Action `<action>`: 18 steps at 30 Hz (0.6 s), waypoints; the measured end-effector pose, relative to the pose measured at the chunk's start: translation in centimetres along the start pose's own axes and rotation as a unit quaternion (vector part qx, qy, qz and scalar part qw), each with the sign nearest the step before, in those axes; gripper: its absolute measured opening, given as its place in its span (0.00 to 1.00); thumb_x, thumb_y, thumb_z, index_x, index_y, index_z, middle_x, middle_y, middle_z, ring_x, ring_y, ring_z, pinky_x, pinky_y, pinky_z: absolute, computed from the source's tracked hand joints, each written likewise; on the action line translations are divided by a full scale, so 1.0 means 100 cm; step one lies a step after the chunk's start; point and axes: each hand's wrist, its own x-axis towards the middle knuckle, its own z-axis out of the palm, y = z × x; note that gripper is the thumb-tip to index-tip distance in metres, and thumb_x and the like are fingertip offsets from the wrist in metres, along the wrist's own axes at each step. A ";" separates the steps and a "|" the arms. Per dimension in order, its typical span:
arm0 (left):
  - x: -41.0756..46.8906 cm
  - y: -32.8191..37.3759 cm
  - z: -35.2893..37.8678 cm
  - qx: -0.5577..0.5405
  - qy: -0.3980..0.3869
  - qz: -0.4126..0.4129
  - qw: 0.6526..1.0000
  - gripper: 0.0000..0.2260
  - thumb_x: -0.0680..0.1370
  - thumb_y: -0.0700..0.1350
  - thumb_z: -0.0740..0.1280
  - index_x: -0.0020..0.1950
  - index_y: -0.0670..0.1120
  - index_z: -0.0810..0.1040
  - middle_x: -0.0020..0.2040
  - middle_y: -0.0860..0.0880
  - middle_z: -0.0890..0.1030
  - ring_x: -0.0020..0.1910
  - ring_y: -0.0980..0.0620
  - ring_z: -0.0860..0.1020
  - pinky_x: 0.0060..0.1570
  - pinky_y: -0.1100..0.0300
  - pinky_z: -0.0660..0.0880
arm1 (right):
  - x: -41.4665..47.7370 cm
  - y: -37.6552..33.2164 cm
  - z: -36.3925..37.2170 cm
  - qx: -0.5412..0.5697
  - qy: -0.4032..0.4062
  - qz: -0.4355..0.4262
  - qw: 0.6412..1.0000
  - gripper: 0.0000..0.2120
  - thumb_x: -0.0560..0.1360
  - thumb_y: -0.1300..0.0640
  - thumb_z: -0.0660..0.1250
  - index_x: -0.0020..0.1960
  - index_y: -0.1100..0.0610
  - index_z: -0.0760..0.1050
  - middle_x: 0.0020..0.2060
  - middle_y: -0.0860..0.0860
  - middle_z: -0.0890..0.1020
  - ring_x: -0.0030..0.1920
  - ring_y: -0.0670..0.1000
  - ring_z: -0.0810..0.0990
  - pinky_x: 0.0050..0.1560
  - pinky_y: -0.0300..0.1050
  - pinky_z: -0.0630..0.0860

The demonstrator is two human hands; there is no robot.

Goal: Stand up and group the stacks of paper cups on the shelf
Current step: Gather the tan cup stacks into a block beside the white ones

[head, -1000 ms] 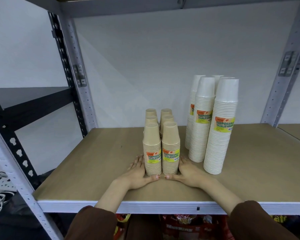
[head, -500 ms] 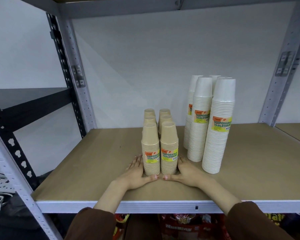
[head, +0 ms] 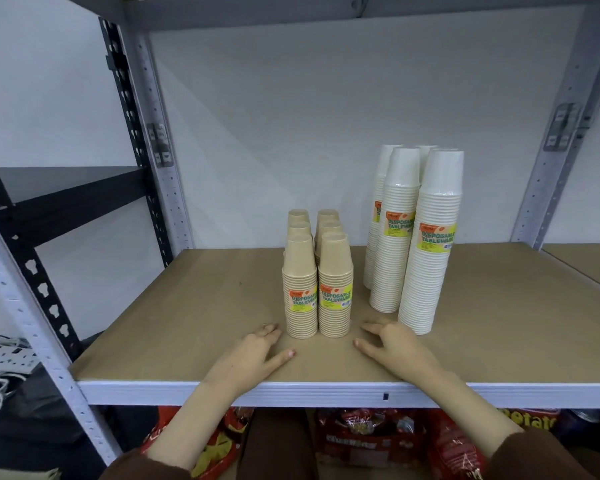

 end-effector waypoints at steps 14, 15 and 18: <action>-0.031 0.026 -0.008 -0.034 0.171 0.054 0.983 0.37 0.66 0.66 0.41 0.55 0.48 0.78 0.53 0.53 0.80 0.51 0.54 0.77 0.46 0.63 0.71 | -0.032 0.017 -0.013 0.055 0.050 0.015 0.997 0.19 0.76 0.51 0.63 0.65 0.57 0.72 0.65 0.51 0.74 0.64 0.49 0.72 0.63 0.38 0.65; -0.032 0.033 -0.008 -0.054 0.177 0.069 0.980 0.35 0.67 0.66 0.43 0.54 0.47 0.79 0.52 0.52 0.80 0.51 0.53 0.78 0.46 0.62 0.71 | -0.036 0.021 -0.017 0.061 0.060 0.020 0.996 0.18 0.75 0.52 0.63 0.64 0.57 0.73 0.64 0.51 0.75 0.64 0.49 0.73 0.63 0.37 0.65; -0.027 0.062 -0.005 -0.110 0.137 0.105 0.979 0.23 0.75 0.60 0.55 0.56 0.46 0.79 0.55 0.51 0.80 0.55 0.54 0.77 0.54 0.63 0.71 | -0.049 0.035 -0.028 0.063 0.073 0.040 0.995 0.15 0.75 0.52 0.65 0.59 0.56 0.77 0.59 0.50 0.80 0.59 0.49 0.77 0.59 0.38 0.69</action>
